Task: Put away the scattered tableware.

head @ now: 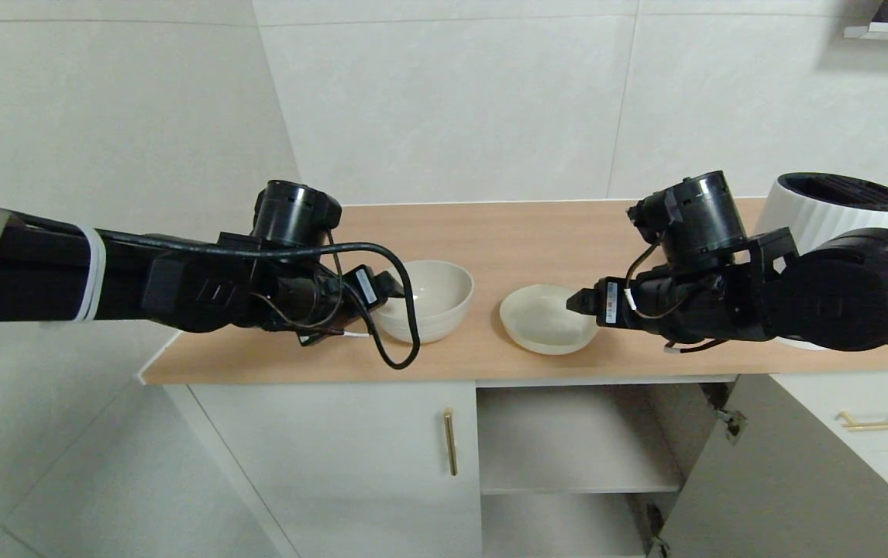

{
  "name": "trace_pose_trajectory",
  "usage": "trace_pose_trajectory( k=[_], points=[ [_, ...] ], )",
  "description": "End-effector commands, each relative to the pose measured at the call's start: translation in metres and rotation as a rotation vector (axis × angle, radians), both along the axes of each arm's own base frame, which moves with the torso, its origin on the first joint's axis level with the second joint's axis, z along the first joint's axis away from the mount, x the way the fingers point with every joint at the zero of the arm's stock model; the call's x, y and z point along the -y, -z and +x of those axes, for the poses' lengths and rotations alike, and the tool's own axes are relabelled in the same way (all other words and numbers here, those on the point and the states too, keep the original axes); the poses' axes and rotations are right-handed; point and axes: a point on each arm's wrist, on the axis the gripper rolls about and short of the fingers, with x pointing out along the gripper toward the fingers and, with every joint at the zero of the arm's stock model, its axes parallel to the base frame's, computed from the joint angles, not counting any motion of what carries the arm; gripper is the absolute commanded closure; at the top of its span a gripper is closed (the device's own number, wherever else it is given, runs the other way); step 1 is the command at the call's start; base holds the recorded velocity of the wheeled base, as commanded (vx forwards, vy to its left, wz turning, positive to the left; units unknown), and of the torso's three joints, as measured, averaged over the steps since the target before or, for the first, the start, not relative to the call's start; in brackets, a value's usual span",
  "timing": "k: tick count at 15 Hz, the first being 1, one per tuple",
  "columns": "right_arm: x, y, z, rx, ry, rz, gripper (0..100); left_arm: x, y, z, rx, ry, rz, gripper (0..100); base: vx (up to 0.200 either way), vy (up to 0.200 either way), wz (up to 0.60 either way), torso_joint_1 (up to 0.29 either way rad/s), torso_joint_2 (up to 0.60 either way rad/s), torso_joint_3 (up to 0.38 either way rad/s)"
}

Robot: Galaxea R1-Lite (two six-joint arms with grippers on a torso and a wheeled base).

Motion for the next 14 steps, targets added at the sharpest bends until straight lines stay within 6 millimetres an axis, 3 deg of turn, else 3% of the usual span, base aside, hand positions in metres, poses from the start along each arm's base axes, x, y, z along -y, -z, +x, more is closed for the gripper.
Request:
trace_pose_trajectory(
  k=[1,9,14],
  points=[
    [0.0,0.0,0.0,0.0,0.001,0.002,0,0.0,0.001,0.0,-0.002,-0.001,0.001,100,0.0,0.0,0.0,0.0,0.0,0.0],
    [0.0,-0.001,0.0,0.002,0.002,0.004,0,-0.002,-0.009,-0.004,0.024,-0.001,-0.009,100,0.0,0.0,0.0,0.0,0.0,0.0],
    [-0.007,0.015,0.011,-0.006,0.041,-0.042,0,-0.004,-0.023,-0.022,0.035,0.029,-0.016,100,0.0,0.0,0.0,0.0,0.0,0.0]
  ],
)
